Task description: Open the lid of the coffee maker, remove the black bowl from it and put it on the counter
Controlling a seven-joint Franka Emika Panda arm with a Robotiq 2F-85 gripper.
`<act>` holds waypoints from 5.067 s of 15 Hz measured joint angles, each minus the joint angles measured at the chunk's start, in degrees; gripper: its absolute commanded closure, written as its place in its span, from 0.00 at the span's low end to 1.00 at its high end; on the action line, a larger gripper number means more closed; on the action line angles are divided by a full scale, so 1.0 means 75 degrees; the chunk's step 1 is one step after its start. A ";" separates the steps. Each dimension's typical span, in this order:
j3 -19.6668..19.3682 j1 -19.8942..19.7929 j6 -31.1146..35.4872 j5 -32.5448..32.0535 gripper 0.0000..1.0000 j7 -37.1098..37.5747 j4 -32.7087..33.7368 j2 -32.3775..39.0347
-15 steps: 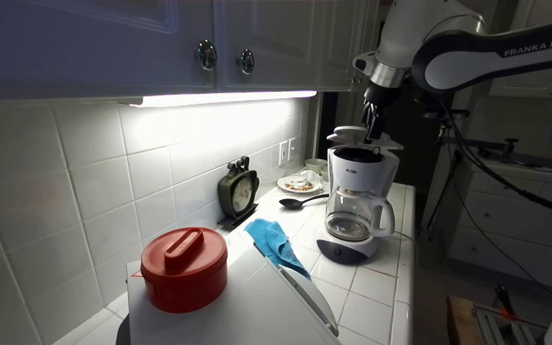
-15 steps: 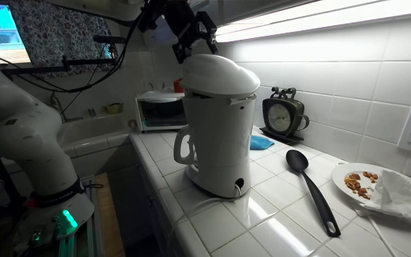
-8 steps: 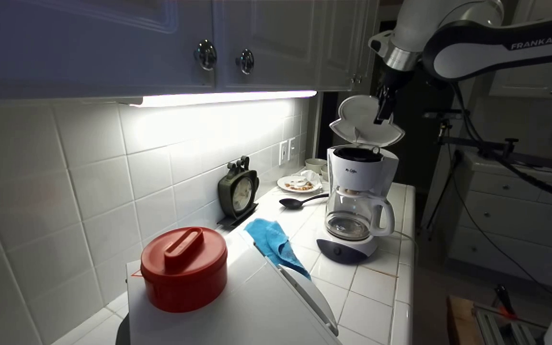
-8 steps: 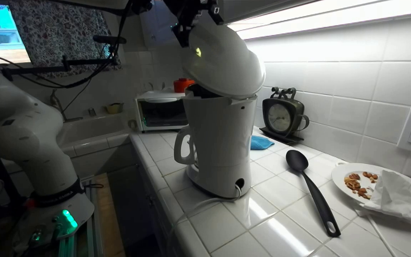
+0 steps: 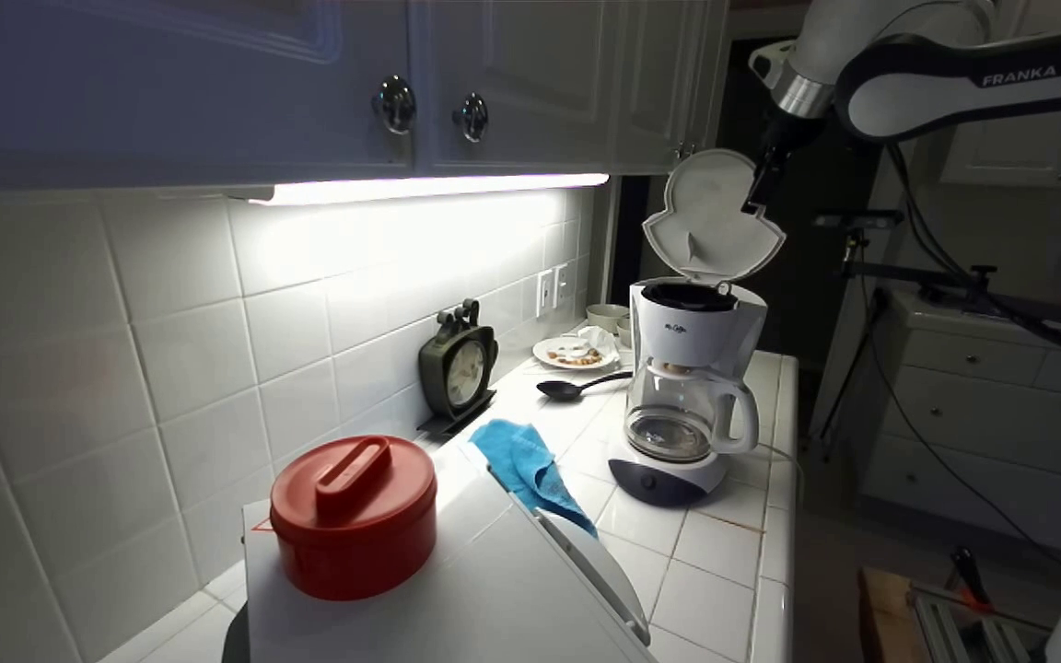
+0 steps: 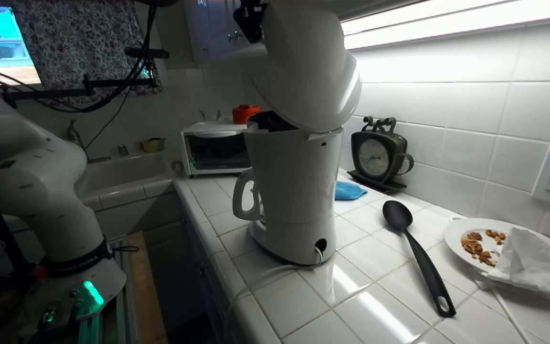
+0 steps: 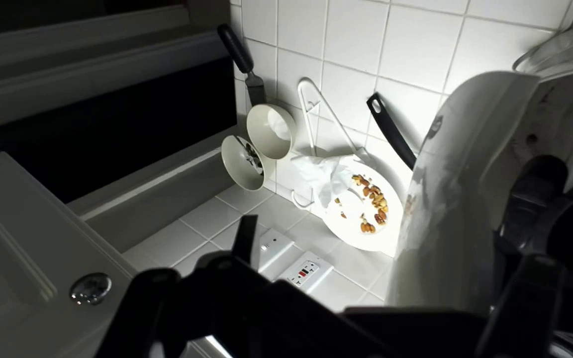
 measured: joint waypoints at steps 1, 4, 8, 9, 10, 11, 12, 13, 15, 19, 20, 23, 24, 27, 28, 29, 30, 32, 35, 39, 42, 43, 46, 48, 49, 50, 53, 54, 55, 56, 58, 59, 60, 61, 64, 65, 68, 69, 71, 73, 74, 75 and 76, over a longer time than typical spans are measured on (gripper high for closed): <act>-0.0073 -0.0067 0.0072 0.0000 0.00 0.0000 0.0011 -0.0002; -0.0224 -0.0238 0.0298 0.0000 0.00 0.0000 0.0030 -0.0006; -0.0313 -0.0455 0.0417 0.0000 0.00 0.0000 0.0075 -0.0006; -0.0341 -0.0493 0.0435 0.0000 0.00 0.0000 0.0094 -0.0006; -0.0370 -0.0534 0.0450 0.0000 0.00 0.0000 0.0106 -0.0006; -0.0400 -0.0574 0.0461 -0.0001 0.00 0.0000 0.0109 -0.0006; -0.0436 -0.0608 0.0476 0.0000 0.00 0.0001 0.0109 -0.0006; -0.0470 -0.0643 0.0491 -0.0001 0.00 0.0003 0.0109 -0.0006; -0.0533 -0.0700 0.0510 -0.0001 0.00 0.0015 0.0110 -0.0006; -0.0659 -0.0763 0.0518 0.0038 0.00 0.0340 0.0111 -0.0005; -0.0690 -0.0767 0.0518 0.0079 0.00 0.0522 0.0111 -0.0004; -0.0756 -0.0793 0.0517 0.0210 0.00 0.1131 0.0110 -0.0005; -0.0767 -0.0803 0.0517 0.0279 0.00 0.1279 0.0110 -0.0005; -0.0760 -0.0811 0.0517 0.0424 0.00 0.1557 0.0109 -0.0005; -0.0749 -0.0811 0.0518 0.0458 0.00 0.1610 0.0109 -0.0006; -0.0728 -0.0811 0.0522 0.0491 0.00 0.1658 0.0110 -0.0012; -0.0690 -0.0809 0.0525 0.0532 0.00 0.1686 0.0111 -0.0033; -0.0569 -0.0782 0.0535 0.0685 0.00 0.1695 0.0104 -0.0147; -0.0401 -0.0605 0.0546 0.1051 0.00 0.1592 0.0043 -0.0500; -0.0367 -0.0339 0.0593 0.1898 0.00 0.1449 -0.0271 -0.1060; -0.0415 -0.0167 0.0644 0.2743 0.00 0.1470 -0.0619 -0.1312; -0.0438 -0.0114 0.0672 0.3036 0.00 0.1504 -0.0735 -0.1338; -0.0492 0.0024 0.0680 0.3967 0.00 0.1682 -0.1038 -0.1311; -0.0511 0.0108 0.0680 0.4497 0.00 0.1800 -0.1217 -0.1246; -0.0510 0.0126 0.0680 0.4686 0.00 0.1876 -0.1308 -0.1207; -0.0508 0.0127 0.0680 0.4823 0.00 0.1974 -0.1386 -0.1156; -0.0493 0.0080 0.0660 0.5043 0.00 0.2394 -0.1605 -0.1011; -0.0467 0.0031 0.0654 0.5050 0.00 0.2567 -0.1663 -0.0970; -0.0455 0.0006 0.0546 0.5109 0.00 0.2729 -0.1704 -0.0934; -0.0456 0.0001 0.0376 0.5219 0.00 0.2857 -0.1711 -0.0886; -0.0469 0.0000 0.0187 0.5466 0.00 0.2960 -0.1712 -0.0765; -0.0476 -0.0004 0.0134 0.5553 0.00 0.2999 -0.1712 -0.0695; -0.0480 -0.0023 0.0094 0.5581 0.00 0.3035 -0.1712 -0.0618; -0.0483 -0.0056 0.0055 0.5584 0.00 0.3066 -0.1709 -0.0531; -0.0490 -0.0191 -0.0116 0.5584 0.28 0.3112 -0.1679 -0.0263; -0.0491 -0.0231 -0.0148 0.5584 0.34 0.3121 -0.1676 -0.0182; -0.0489 -0.0290 -0.0157 0.5584 0.58 0.3148 -0.1665 0.0007; -0.0484 -0.0298 -0.0157 0.5584 0.64 0.3156 -0.1650 0.0051; -0.0465 -0.0309 -0.0157 0.5584 0.78 0.3166 -0.1607 0.0097; -0.0447 -0.0340 -0.0157 0.5583 0.92 0.3168 -0.1551 0.0115; -0.0447 -0.0365 -0.0158 0.5583 0.96 0.3168 -0.1521 0.0121; -0.0447 -0.0386 -0.0158 0.5582 0.98 0.3168 -0.1490 0.0122; -0.0443 -0.0405 -0.0157 0.5580 1.00 0.3168 -0.1457 0.0122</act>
